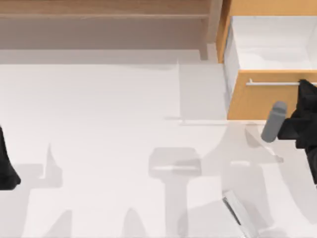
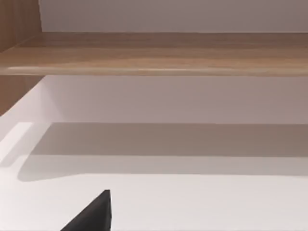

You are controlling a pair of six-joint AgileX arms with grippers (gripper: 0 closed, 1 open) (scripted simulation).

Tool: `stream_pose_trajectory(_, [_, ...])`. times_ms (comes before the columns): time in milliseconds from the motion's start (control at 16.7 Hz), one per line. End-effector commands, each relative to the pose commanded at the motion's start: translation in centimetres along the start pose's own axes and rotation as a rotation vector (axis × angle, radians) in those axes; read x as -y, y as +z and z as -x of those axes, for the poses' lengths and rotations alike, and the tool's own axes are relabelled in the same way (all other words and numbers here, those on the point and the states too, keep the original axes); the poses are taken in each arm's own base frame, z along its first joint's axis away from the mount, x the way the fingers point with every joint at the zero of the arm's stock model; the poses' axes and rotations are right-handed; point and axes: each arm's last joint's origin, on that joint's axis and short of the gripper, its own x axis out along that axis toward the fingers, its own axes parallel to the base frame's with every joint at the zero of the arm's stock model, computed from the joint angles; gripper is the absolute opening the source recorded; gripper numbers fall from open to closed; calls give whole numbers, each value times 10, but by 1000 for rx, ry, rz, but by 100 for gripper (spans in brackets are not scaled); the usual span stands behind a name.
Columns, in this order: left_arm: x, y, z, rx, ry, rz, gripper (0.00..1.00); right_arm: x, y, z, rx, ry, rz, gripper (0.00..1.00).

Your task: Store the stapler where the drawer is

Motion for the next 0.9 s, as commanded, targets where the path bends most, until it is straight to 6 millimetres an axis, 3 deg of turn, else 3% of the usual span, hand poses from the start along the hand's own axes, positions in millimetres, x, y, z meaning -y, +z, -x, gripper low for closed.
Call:
stream_pose_trajectory(180, [0,0,0,0,0,0,100,0,-1,20,3,2,1,0])
stream_pose_trajectory(420, [0,0,0,0,0,0,100,1,-1,21,4,1,1,0])
stream_pose_trajectory(900, [0,0,0,0,0,0,100,1,-1,21,4,1,1,60])
